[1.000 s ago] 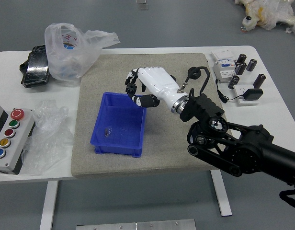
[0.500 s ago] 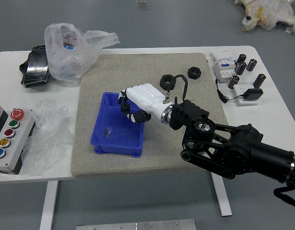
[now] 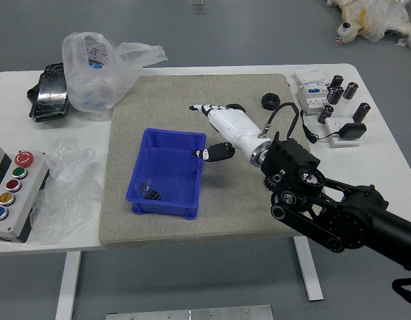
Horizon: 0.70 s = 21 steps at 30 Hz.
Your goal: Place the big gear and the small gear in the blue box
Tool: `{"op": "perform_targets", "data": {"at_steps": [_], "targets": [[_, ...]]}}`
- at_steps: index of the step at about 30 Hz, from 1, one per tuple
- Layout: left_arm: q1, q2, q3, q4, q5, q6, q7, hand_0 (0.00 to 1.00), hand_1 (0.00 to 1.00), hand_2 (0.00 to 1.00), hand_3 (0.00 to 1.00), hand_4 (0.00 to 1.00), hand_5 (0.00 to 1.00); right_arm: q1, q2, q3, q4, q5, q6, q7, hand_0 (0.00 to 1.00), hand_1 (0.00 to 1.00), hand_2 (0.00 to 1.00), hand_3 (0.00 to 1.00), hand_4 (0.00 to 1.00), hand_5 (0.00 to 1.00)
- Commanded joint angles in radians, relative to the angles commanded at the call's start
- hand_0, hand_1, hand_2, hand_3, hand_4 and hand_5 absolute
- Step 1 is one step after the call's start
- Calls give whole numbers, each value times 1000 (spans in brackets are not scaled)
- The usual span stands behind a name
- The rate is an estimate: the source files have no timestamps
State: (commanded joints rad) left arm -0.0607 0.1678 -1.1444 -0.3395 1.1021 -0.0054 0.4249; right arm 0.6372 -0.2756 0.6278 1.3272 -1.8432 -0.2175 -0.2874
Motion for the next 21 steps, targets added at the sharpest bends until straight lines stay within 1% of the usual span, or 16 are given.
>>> {"op": "perform_targets", "data": {"at_steps": [1, 2, 4, 7, 8, 9, 12, 15, 18, 21], "targets": [[1, -1, 1, 0, -3, 1, -1, 702, 640, 628, 711, 711, 433, -29, -22, 32, 21, 3, -8, -4, 770, 889, 902, 949, 876, 272], [3, -1, 2, 0, -5, 1, -1, 702, 641, 628, 711, 711, 434, -56, -42, 61, 40, 8, -12, -8, 666, 822, 872, 932, 874, 267], [5, -1, 2, 1, -7, 2, -2, 702, 641, 628, 711, 711, 434, -128, -89, 131, 83, 15, -20, -17, 666, 822, 872, 932, 874, 267], [8, 0, 1, 2, -8, 3, -4, 702, 641, 628, 711, 711, 434, -228, -150, 215, 127, 17, -35, -26, 666, 822, 872, 932, 874, 267], [8, 0, 0, 2, -7, 2, -4, 702, 640, 628, 711, 710, 433, -263, -162, 242, 133, 15, -41, -27, 625, 808, 869, 927, 874, 262], [8, 0, -1, 3, -6, 2, -4, 702, 640, 628, 711, 710, 433, -296, -166, 267, 134, 12, -47, -26, 625, 808, 869, 927, 874, 262], [9, -1, -3, 3, -5, 2, -5, 702, 640, 628, 711, 710, 433, -374, -155, 321, 116, 4, -62, -24, 625, 808, 869, 927, 874, 262], [7, -2, -4, 3, -2, 1, -5, 702, 640, 628, 712, 710, 434, -439, -136, 335, 93, -14, -72, -29, 617, 804, 871, 921, 870, 255], [4, -1, -1, 4, -2, 1, -7, 702, 640, 628, 712, 710, 434, -474, -121, 326, 82, -31, -72, -44, 617, 804, 871, 921, 870, 255], [2, 1, 1, 5, -2, 0, -7, 702, 640, 629, 711, 710, 433, -487, -113, 304, 83, -41, -68, -58, 616, 803, 871, 922, 864, 245]]}}
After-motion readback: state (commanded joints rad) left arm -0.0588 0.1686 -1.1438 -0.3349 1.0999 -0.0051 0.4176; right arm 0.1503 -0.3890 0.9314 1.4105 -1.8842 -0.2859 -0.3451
